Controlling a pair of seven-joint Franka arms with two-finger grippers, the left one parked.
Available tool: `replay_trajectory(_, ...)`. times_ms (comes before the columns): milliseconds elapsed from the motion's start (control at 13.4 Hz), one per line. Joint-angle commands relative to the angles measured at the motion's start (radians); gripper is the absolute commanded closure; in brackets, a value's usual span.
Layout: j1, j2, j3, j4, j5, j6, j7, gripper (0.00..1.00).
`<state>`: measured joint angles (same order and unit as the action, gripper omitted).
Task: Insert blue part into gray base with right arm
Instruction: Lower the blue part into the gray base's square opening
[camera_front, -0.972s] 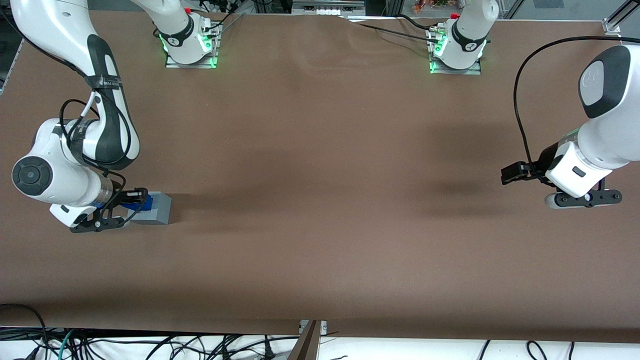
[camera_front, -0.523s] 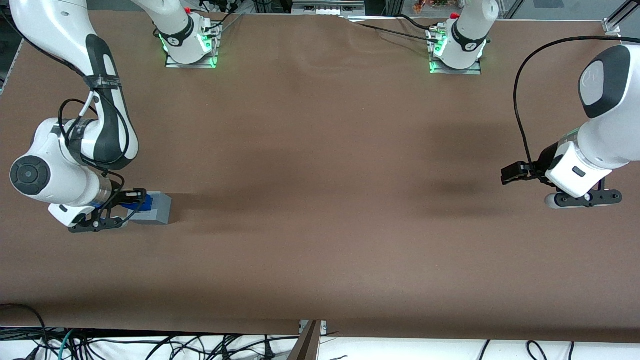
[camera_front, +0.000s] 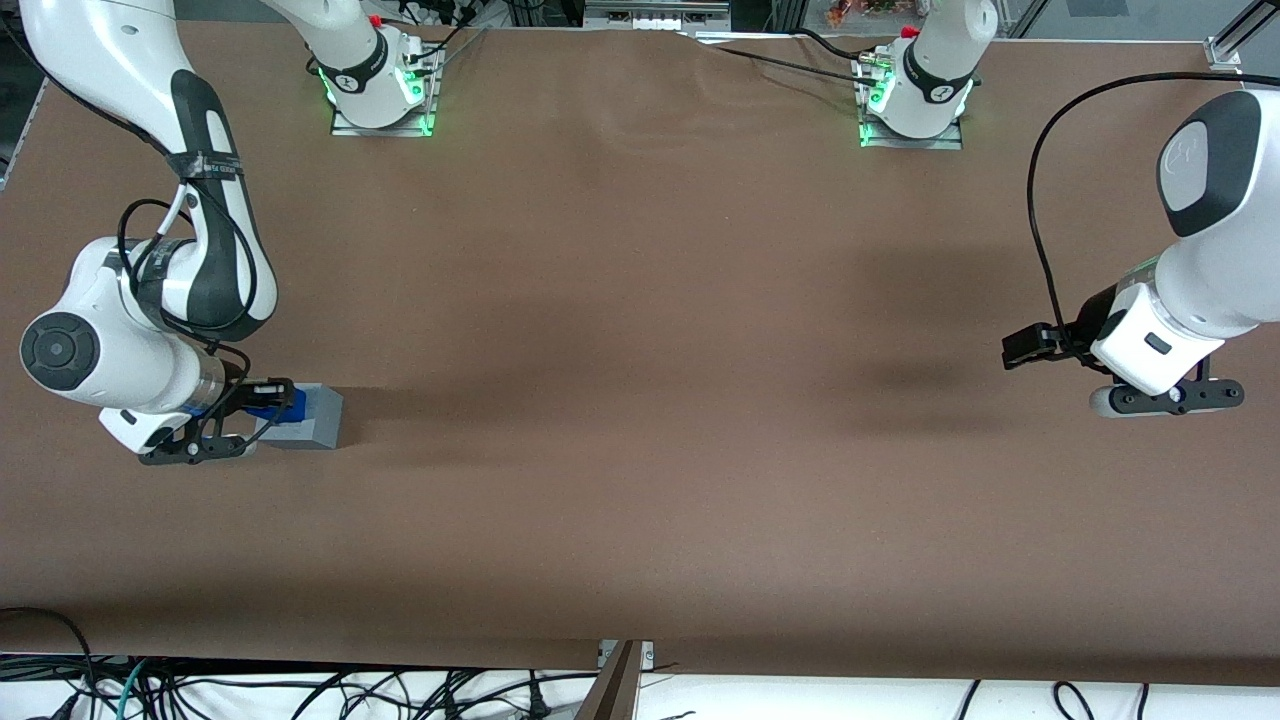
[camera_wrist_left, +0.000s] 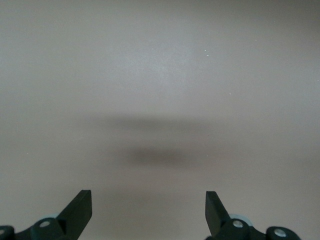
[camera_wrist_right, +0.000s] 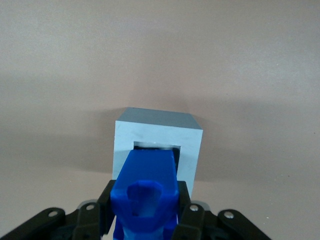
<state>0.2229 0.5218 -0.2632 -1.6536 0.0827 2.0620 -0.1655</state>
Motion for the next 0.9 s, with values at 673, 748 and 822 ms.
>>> replay_trajectory(673, -0.014, -0.009, 0.008, -0.011, 0.017, 0.020, 0.006, 0.77)
replay_trajectory(748, -0.013, -0.011, 0.009, -0.011, 0.017, 0.020, 0.006, 0.77)
replay_trajectory(822, -0.014, -0.009, 0.009, -0.011, 0.017, 0.020, 0.004, 0.77)
